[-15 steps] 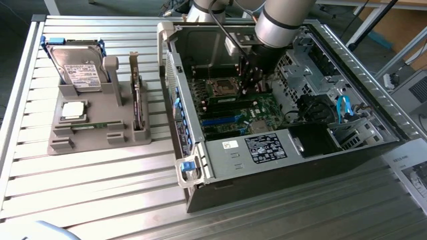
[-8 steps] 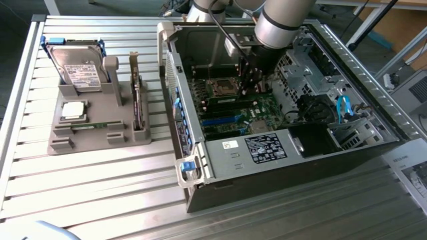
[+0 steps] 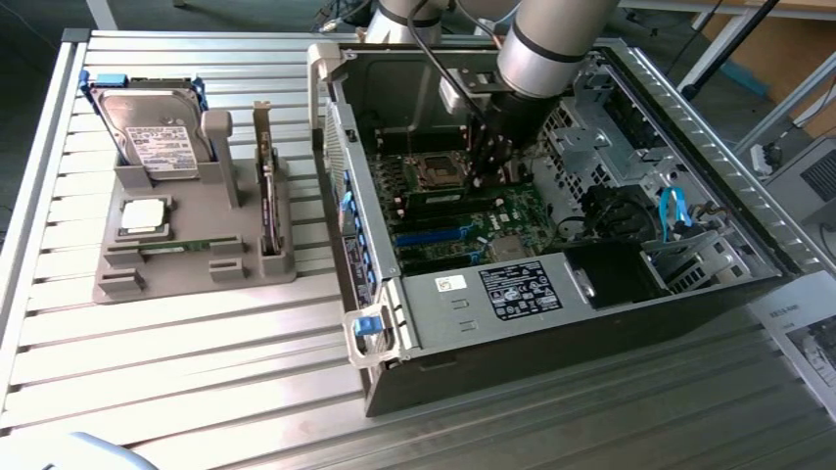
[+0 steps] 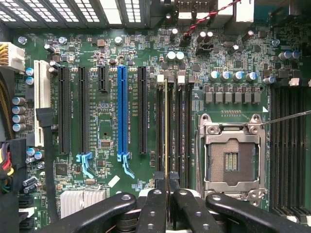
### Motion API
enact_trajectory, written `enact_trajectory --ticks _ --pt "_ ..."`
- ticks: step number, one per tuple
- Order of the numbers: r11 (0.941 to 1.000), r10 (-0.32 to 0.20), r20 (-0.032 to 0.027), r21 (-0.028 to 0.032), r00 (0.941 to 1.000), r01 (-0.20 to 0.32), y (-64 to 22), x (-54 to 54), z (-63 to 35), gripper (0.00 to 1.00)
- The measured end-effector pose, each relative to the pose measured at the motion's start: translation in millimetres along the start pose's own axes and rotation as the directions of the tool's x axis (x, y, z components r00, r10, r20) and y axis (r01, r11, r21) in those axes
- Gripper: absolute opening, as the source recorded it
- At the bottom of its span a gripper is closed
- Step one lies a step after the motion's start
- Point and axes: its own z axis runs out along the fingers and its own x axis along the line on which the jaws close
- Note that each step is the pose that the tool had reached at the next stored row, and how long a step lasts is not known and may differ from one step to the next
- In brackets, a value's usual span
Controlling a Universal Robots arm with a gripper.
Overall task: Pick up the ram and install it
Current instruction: 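Insert the ram into the slot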
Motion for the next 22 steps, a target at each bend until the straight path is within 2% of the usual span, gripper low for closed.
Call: enact_trajectory --ticks 22 --pt "1.0 0.001 0.0001 0.0 1.0 -0.001 -0.1 1.4 2.1 0.12"
